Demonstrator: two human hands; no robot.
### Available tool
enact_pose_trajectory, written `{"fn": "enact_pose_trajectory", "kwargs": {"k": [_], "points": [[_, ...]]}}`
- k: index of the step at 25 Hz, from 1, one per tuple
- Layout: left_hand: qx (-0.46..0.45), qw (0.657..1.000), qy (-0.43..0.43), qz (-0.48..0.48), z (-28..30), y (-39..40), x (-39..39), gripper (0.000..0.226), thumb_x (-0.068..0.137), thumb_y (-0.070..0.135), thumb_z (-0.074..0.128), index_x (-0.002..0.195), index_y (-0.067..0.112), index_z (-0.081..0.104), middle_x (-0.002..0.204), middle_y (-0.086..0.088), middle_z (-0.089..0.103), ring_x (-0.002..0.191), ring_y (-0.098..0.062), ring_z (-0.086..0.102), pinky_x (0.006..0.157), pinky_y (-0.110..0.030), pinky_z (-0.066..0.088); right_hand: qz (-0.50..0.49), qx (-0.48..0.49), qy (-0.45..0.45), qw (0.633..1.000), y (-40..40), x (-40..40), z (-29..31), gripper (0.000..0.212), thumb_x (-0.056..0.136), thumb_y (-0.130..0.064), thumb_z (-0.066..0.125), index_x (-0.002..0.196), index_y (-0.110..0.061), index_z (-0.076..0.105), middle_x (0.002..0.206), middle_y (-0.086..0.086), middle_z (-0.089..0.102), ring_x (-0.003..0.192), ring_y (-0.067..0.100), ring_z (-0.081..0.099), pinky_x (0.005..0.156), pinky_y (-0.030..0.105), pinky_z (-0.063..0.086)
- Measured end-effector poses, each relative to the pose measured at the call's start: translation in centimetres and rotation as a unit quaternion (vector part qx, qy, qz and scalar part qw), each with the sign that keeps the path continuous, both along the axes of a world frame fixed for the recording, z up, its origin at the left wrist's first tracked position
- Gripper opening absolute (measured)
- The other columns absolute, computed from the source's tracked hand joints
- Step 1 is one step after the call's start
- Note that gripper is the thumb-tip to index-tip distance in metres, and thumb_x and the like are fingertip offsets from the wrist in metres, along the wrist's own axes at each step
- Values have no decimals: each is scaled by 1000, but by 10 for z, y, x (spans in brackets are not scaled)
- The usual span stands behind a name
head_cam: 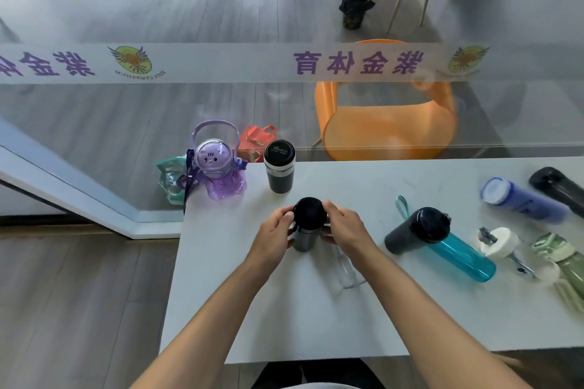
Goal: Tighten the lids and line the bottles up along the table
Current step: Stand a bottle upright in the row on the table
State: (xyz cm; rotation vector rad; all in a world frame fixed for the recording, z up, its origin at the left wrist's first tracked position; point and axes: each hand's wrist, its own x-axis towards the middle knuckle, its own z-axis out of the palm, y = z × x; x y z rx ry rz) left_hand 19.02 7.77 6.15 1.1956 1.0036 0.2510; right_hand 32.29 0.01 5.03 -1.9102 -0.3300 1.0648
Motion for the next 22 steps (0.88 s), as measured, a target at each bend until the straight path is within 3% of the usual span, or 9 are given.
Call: {"fn": "enact_pose_trajectory", "kwargs": {"k": [3, 5, 9, 17, 22], "points": [[30, 1000, -4, 0, -3, 4, 1, 25, 102, 25, 46, 122, 24, 61, 109, 6, 68, 107, -17, 63, 87, -32, 54, 16, -4, -16, 1000, 4, -3, 5, 68, 77, -68, 48, 94, -6, 70, 91, 13, 74, 89, 28, 69, 94, 55, 54], [55, 998, -7, 1, -6, 10, 8, 26, 100, 27, 49, 123, 25, 62, 108, 6, 69, 103, -14, 63, 96, -40, 53, 18, 5, -27, 999, 8, 0, 7, 56, 77, -66, 53, 99, -17, 71, 94, 0, 73, 96, 22, 68, 95, 51, 54], [68, 998, -5, 8, -1, 25, 35, 29, 99, 30, 51, 125, 27, 62, 112, 6, 69, 102, -10, 62, 100, -43, 50, -26, 29, -7, 999, 21, 25, 13, 30, 89, -41, 61, 108, -18, 62, 105, 3, 70, 103, 22, 66, 98, 51, 52], [30, 1000, -4, 6, 0, 32, 113, 30, 101, 27, 47, 128, 23, 58, 116, 2, 66, 114, -16, 60, 96, -43, 51, -34, 11, -36, 999, 35, 103, 14, 29, 85, -39, 62, 104, -17, 66, 95, 0, 69, 100, 24, 66, 97, 51, 54], [34, 999, 9, 9, -9, 43, 142, 37, 99, 31, 49, 135, 23, 55, 129, -1, 63, 121, -18, 58, 98, -44, 53, -31, 16, -38, 999, 44, 132, 12, 25, 89, -37, 60, 105, -19, 66, 88, -4, 65, 99, 22, 63, 98, 50, 54]]}}
